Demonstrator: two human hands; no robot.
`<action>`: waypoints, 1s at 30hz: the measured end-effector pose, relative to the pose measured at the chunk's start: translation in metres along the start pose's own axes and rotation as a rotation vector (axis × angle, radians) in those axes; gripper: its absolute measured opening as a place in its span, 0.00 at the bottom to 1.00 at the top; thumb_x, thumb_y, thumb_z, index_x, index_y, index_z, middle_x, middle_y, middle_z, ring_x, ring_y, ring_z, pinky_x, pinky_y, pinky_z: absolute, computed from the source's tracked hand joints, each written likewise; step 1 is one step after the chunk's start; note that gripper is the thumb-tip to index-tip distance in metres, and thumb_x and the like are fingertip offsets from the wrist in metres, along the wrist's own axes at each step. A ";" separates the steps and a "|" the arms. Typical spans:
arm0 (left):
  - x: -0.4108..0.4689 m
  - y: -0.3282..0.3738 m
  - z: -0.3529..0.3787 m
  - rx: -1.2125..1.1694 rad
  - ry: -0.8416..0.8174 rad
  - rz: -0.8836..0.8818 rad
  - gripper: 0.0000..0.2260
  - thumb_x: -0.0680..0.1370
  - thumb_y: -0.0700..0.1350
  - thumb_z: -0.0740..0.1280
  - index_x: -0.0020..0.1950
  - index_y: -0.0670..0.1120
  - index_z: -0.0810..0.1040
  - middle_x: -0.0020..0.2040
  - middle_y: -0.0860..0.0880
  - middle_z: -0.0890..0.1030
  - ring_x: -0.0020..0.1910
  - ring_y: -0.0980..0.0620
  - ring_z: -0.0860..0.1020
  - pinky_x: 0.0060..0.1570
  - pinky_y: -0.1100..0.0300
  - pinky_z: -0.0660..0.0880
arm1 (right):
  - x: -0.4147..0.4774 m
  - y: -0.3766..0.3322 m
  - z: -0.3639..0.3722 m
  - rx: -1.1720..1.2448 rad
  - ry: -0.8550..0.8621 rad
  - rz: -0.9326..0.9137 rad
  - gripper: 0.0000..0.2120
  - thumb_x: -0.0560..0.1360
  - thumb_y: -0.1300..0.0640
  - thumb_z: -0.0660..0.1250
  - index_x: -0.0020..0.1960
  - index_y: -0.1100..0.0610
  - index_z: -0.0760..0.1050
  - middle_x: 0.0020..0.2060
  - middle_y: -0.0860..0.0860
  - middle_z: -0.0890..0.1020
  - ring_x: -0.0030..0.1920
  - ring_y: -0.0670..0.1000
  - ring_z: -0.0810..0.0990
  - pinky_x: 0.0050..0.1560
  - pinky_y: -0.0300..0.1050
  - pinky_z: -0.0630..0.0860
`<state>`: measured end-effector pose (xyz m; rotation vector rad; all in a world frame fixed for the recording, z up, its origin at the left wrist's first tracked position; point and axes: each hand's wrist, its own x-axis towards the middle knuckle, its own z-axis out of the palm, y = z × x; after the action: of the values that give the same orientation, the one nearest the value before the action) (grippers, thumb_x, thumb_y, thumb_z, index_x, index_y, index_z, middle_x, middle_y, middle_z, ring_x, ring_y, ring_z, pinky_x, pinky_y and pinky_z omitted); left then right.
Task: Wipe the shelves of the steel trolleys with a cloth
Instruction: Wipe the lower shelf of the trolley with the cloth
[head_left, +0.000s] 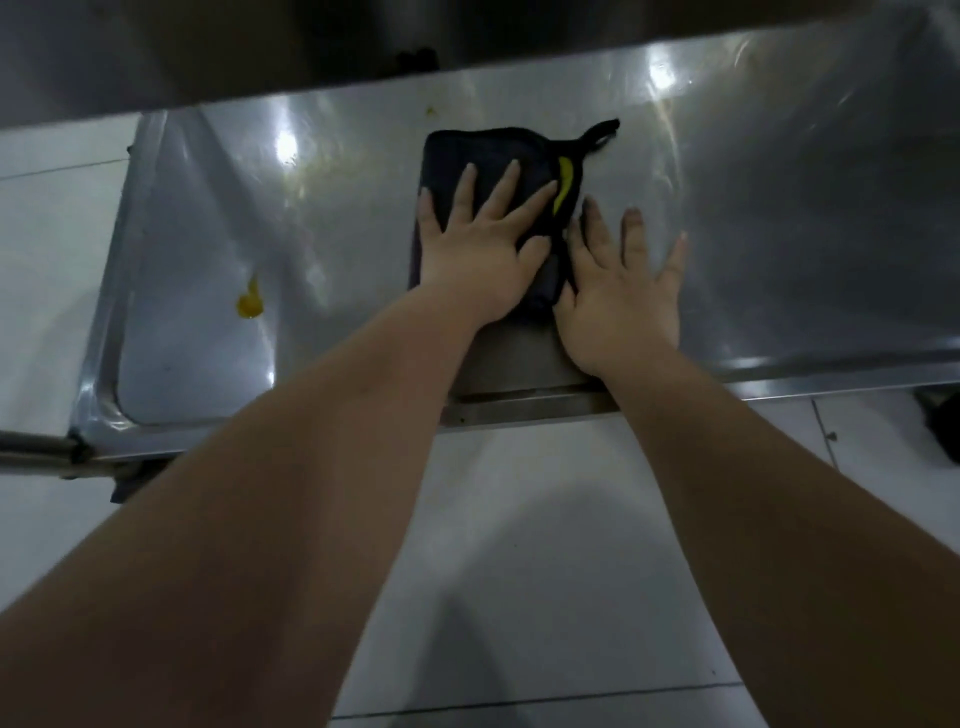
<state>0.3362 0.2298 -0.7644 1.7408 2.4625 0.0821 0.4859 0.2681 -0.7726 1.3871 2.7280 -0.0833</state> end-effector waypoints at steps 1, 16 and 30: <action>0.004 0.004 0.001 -0.017 -0.004 0.010 0.24 0.80 0.62 0.47 0.76 0.68 0.48 0.80 0.57 0.47 0.79 0.45 0.43 0.71 0.35 0.39 | 0.001 0.001 0.000 0.001 -0.001 0.004 0.29 0.81 0.44 0.44 0.80 0.48 0.42 0.80 0.46 0.43 0.78 0.57 0.40 0.71 0.73 0.40; -0.038 -0.175 -0.023 0.006 -0.018 -0.623 0.27 0.78 0.66 0.46 0.77 0.66 0.48 0.80 0.54 0.46 0.78 0.42 0.43 0.71 0.35 0.38 | 0.005 -0.001 0.004 0.032 0.039 0.032 0.30 0.77 0.37 0.35 0.78 0.40 0.40 0.79 0.42 0.44 0.77 0.67 0.39 0.71 0.69 0.33; -0.048 -0.058 -0.008 0.029 -0.001 -0.043 0.26 0.78 0.67 0.43 0.77 0.67 0.47 0.80 0.55 0.48 0.79 0.44 0.44 0.74 0.39 0.43 | 0.004 0.001 -0.004 0.046 -0.025 0.020 0.27 0.80 0.40 0.40 0.79 0.40 0.41 0.79 0.41 0.44 0.77 0.65 0.41 0.73 0.68 0.36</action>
<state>0.2964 0.1651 -0.7598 1.6972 2.5111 0.0421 0.4839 0.2725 -0.7687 1.4154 2.7078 -0.1619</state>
